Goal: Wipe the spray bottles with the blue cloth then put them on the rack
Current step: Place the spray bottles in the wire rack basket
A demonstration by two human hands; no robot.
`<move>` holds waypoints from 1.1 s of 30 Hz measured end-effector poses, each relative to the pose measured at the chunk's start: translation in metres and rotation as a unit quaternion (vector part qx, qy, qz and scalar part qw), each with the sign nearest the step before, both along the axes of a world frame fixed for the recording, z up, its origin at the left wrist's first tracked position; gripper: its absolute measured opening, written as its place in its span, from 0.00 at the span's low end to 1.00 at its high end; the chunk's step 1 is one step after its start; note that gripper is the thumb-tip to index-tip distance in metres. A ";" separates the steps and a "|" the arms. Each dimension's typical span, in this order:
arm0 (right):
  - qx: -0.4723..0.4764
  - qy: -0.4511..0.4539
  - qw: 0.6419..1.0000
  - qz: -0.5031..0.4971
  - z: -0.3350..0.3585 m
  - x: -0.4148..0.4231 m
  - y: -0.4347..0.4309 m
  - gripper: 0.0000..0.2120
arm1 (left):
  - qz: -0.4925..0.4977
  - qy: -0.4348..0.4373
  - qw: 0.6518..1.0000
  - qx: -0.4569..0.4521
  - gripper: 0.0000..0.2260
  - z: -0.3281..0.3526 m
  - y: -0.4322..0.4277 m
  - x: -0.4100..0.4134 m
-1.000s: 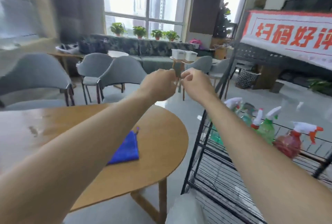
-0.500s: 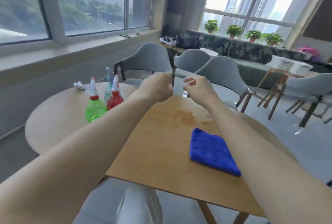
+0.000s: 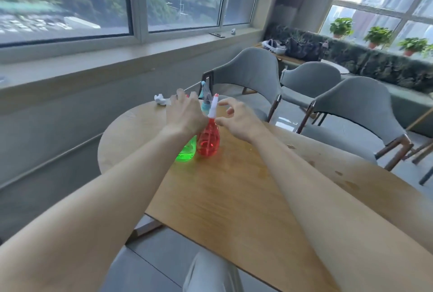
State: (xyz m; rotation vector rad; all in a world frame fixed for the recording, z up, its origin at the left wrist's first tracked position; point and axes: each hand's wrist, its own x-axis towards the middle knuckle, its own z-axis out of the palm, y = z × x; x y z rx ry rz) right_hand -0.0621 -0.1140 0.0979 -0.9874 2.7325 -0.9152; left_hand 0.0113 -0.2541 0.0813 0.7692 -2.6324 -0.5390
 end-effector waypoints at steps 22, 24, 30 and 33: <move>0.013 0.082 0.994 -0.072 -0.051 -0.022 -0.015 0.09 | -0.095 -0.015 0.994 0.054 0.31 -0.019 0.006 -0.009; -0.006 0.085 0.993 -0.081 -0.049 -0.022 -0.006 0.06 | -0.108 -0.006 0.993 0.055 0.32 -0.013 0.018 -0.012; -0.008 0.231 0.963 -0.137 -0.029 -0.020 0.049 0.05 | -0.153 0.079 0.985 0.014 0.29 0.015 0.067 -0.026; -0.006 0.331 0.929 -0.165 -0.016 -0.017 0.084 0.05 | -0.178 0.115 0.977 -0.009 0.28 0.031 0.100 -0.033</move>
